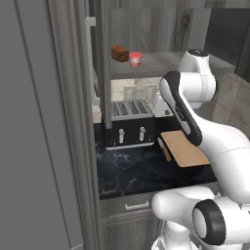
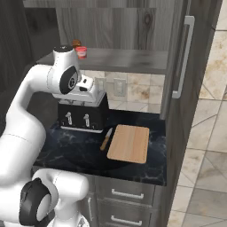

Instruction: Pick the bread, place it on the cutting board, pick the jam, place it on the counter, and close the cabinet.

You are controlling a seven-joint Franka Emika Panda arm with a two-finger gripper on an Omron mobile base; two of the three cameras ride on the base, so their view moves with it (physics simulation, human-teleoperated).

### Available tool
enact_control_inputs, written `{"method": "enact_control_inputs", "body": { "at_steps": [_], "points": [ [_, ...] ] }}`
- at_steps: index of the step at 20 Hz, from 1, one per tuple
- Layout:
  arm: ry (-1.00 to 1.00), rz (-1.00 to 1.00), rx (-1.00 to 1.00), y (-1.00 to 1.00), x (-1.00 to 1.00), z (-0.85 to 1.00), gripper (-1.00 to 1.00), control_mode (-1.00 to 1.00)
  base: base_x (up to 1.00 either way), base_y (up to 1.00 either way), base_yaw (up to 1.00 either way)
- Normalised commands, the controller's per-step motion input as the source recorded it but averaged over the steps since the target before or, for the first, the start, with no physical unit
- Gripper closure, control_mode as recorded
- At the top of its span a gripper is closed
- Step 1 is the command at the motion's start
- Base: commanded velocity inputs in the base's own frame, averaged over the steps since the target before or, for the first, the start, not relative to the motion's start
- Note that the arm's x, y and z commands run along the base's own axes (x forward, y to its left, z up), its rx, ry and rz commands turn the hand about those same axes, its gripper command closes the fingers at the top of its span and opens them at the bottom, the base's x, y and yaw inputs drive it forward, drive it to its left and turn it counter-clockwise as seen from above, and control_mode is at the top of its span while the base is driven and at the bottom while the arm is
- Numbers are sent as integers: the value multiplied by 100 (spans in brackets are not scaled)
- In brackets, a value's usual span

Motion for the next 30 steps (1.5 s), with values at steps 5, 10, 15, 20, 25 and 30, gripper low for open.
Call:
{"method": "enact_control_inputs", "body": {
  "at_steps": [5,10,15,20,25,30],
  "points": [
    [-11,0,0,1,0,3,-100,-100,0,0,0],
    [-23,0,0,1,0,9,-100,-100,0,0,0],
    [-28,0,0,2,-3,22,-100,-100,0,0,0],
    [-24,0,0,0,-16,31,-100,-100,0,0,0],
    [-18,0,0,0,-8,34,-100,-100,0,0,0],
    [-10,0,0,0,-3,33,-100,-100,0,0,0]
  ]
}}
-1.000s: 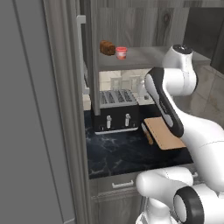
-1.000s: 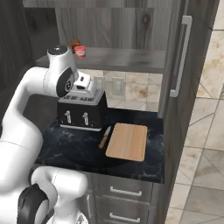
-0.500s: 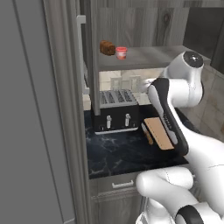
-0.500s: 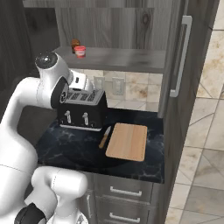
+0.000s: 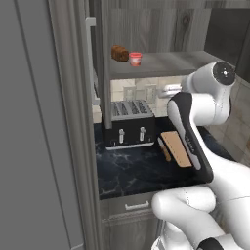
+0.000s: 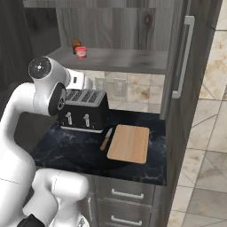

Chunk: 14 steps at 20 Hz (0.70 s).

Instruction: Pick the bread, place it on the cutting board, pick the jam, place it on the counter, and close the cabinet.

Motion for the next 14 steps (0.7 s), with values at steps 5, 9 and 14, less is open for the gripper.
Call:
{"method": "enact_control_inputs", "body": {
  "at_steps": [5,9,14],
  "points": [
    [-5,0,0,1,0,39,-100,-100,0,0,0],
    [-1,0,0,4,0,40,-100,-100,0,0,0],
    [0,0,0,13,0,39,-100,-100,0,0,0]
  ]
}}
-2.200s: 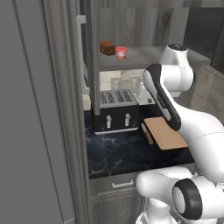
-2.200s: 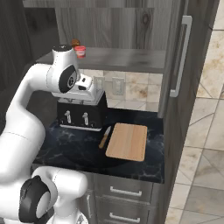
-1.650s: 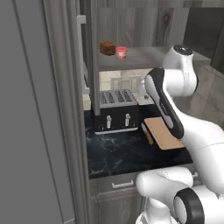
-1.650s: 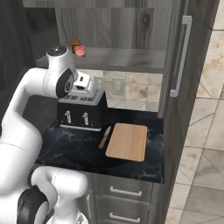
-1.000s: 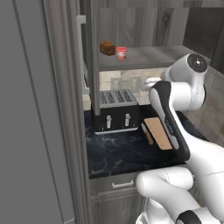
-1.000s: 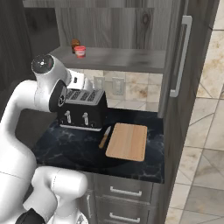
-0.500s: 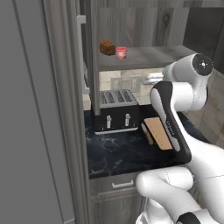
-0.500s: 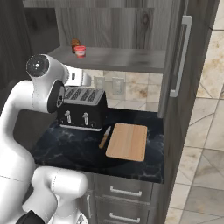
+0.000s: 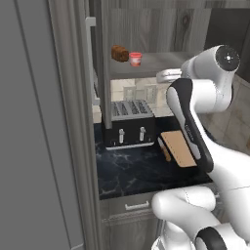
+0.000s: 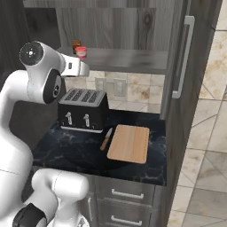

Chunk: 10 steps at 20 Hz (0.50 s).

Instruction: Pick the bread, place it on the cutting board, pick the jam, place it on the counter, and close the cabinet.

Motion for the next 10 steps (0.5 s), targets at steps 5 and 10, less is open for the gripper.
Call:
{"method": "enact_control_inputs", "body": {
  "at_steps": [5,10],
  "points": [
    [2,0,0,18,4,33,-100,-100,0,0,0],
    [0,1,0,12,20,9,-100,-100,0,0,0]
  ]
}}
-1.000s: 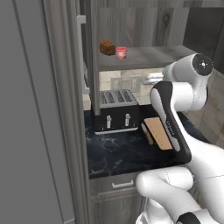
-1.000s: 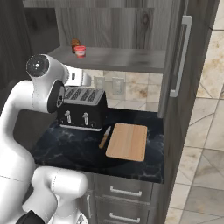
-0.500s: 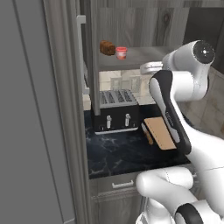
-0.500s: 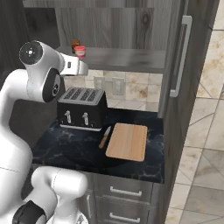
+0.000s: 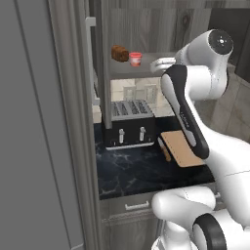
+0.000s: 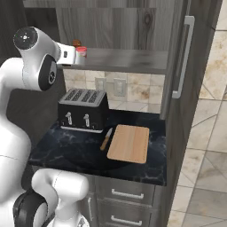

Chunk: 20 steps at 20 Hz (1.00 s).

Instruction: Pick the bread, place it on the cutting board, pick the jam, place it on the counter, and close the cabinet.

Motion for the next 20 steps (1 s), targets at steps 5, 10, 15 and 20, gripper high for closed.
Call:
{"method": "enact_control_inputs", "body": {
  "at_steps": [5,10,15,20],
  "points": [
    [0,0,0,14,32,0,-100,-100,0,0,0],
    [0,0,0,14,36,0,-100,-100,0,0,0],
    [0,0,0,14,36,0,-100,-100,0,0,0],
    [0,0,0,10,29,0,-100,-100,0,0,0]
  ]
}}
